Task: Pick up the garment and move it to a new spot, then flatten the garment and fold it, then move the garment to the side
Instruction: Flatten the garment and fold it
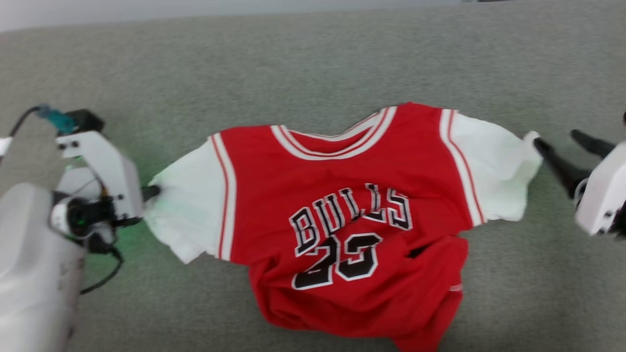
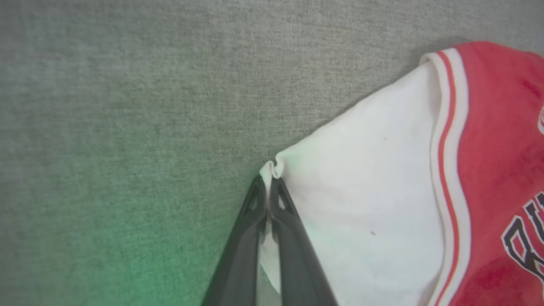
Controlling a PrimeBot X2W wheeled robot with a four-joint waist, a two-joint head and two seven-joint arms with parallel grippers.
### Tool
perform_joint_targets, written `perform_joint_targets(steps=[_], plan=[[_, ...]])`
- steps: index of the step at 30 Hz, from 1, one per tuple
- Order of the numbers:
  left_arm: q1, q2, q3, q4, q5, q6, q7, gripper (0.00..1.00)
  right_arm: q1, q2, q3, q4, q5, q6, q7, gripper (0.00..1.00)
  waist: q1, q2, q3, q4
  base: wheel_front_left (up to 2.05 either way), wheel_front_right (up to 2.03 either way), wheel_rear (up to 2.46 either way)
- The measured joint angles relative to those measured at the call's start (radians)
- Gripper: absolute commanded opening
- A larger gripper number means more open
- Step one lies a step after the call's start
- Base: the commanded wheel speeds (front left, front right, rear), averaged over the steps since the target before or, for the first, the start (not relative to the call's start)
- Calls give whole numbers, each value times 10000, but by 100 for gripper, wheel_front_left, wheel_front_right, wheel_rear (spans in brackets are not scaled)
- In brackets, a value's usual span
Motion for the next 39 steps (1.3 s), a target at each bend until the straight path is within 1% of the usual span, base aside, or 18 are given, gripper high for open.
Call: perform_joint_targets(steps=[2, 8, 11, 13, 17, 20, 21, 22, 23, 26, 28, 33, 36, 39], plan=[[-180, -221, -150, 75, 10, -23, -117, 0, -450, -334, 117, 353, -56, 0, 673, 100, 0, 0, 31, 184, 0, 0, 0], [-744, -792, -594, 259, 23, -186, -259, 0, -1425, -790, 73, 1327, 102, 0, 2104, 100, 0, 0, 250, 763, 0, 0, 0], [-1011, -1011, -755, 301, 2, -238, -360, 0, -1630, -859, -29, 1814, 188, 0, 2608, 100, 0, 0, 449, 1019, 0, 0, 0], [-1196, -1131, -861, 309, -10, -276, -449, 0, -1708, -899, -105, 2146, 198, 0, 2740, 100, 0, 0, 614, 1172, 0, 0, 0], [-1538, -1306, -1020, 359, -159, -347, -642, 0, -1781, -773, -201, 2947, 201, 0, 3181, 100, 0, 0, 970, 1454, 0, 0, 0], [-1708, -1407, -1143, 470, -245, -370, -769, 0, -2044, -761, -263, 3306, 263, -4, 3588, 100, 0, 0, 1168, 1657, 0, 0, 0], [-1752, -1417, -1174, 514, -295, -372, -779, 0, -2127, -777, -253, 3392, 224, -4, 3638, 73, 1, 0, 1225, 1714, 0, 0, 0], [-1797, -1425, -1208, 566, -332, -391, -832, 0, -2195, -765, -267, 3511, 192, -4, 3653, 18, 0, 0, 1275, 1759, 0, 0, 0], [-1829, -1429, -1243, 617, -360, -401, -867, 0, -2273, -738, -291, 3664, 196, -4, 3785, 0, 0, 0, 1317, 1800, 0, 0, 0], [-1923, -1421, -1360, 748, -451, -414, -953, 0, -2484, -759, -255, 3808, 163, -8, 4071, 0, 0, 0, 1356, 1862, 0, 0, 0], [-1948, -1402, -1427, 849, -541, -416, -1001, 0, -2581, -660, -242, 3919, 150, -10, 4211, 0, 0, 0, 1311, 1845, 0, 0, 0], [-2004, -1308, -1630, 1135, -704, -416, -1080, 0, -2682, -508, -313, 4126, 98, -8, 4291, 0, 0, 0, 1000, 1748, 0, 0, 0], [-1999, -1172, -1868, 1300, -686, -410, -1122, 0, -2689, -242, -318, 4232, 42, -10, 4266, 0, 0, 0, 712, 1680, 0, 0, 0], [-2028, -984, -2104, 1471, -612, -382, -1093, 0, -2799, 198, -265, 4380, 33, -8, 4038, 0, 1, 0, 345, 1610, 0, 0, 0]])
